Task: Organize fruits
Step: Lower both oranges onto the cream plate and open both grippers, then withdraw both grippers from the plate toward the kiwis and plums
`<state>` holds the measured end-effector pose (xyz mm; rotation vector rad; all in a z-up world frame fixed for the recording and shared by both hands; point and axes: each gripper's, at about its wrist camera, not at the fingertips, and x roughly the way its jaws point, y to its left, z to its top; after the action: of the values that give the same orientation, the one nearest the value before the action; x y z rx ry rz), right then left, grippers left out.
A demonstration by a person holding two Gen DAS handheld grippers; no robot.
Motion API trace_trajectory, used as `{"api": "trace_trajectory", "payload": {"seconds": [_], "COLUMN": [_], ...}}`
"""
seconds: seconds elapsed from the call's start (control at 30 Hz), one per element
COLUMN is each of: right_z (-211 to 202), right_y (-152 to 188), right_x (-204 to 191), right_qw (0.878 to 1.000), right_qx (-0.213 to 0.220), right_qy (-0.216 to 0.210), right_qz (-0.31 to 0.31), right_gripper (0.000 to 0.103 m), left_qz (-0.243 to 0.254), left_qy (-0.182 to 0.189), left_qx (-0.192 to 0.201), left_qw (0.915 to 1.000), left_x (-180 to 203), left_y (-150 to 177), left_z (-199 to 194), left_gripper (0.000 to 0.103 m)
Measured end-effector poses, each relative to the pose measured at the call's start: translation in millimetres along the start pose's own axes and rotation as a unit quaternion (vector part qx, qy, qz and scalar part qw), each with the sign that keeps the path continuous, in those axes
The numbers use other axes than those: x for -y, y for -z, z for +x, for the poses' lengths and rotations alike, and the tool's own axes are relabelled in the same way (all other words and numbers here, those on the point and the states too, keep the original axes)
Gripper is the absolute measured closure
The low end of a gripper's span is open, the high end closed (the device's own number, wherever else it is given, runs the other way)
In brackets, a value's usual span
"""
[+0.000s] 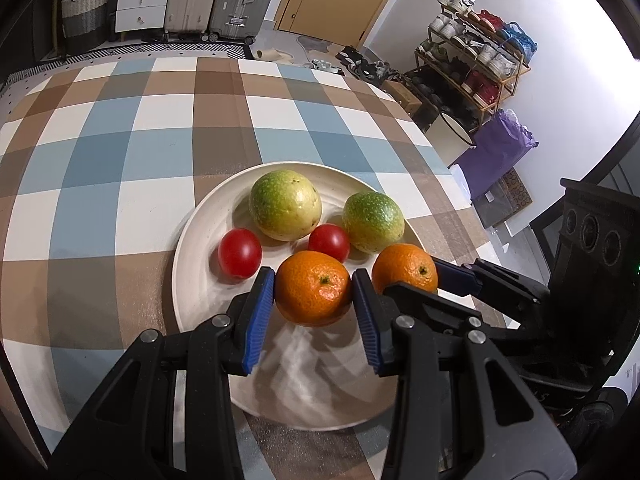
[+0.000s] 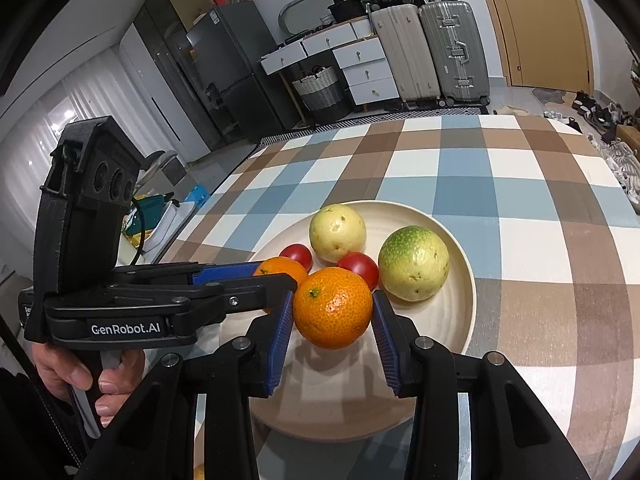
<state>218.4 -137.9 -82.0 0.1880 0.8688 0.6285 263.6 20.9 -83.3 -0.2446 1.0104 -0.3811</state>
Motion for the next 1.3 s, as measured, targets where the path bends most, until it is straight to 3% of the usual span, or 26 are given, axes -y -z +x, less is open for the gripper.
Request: {"api": "trace_trajectory", "payload": {"seconds": [0.47,0.6,1.3], "right_z": [2.7,-2.7,-39.5], "right_y": [0.3,-1.6,0.9], "right_x": [-0.1,-2.0,-4.8], "right_qw": [1.000,1.000,0.998], "right_qx": [0.000,0.014,0.058], "right_qy": [0.008,0.010,0.018], "right_qz": [-0.004,-0.007,0.010], "right_gripper": [0.062,0.055,0.054], "left_qz": [-0.003,-0.005,0.013], "left_qy": [0.013,0.015,0.006], "left_qx": [0.004,0.020,0.035], "left_qw": [0.9999,0.9997,0.9993], "left_x": [-1.8,-1.3,15.0], "left_y": [-4.9,-6.2,9.9], "left_z": [9.3,3.2,-36.7], "left_gripper": [0.066,0.066,0.066]}}
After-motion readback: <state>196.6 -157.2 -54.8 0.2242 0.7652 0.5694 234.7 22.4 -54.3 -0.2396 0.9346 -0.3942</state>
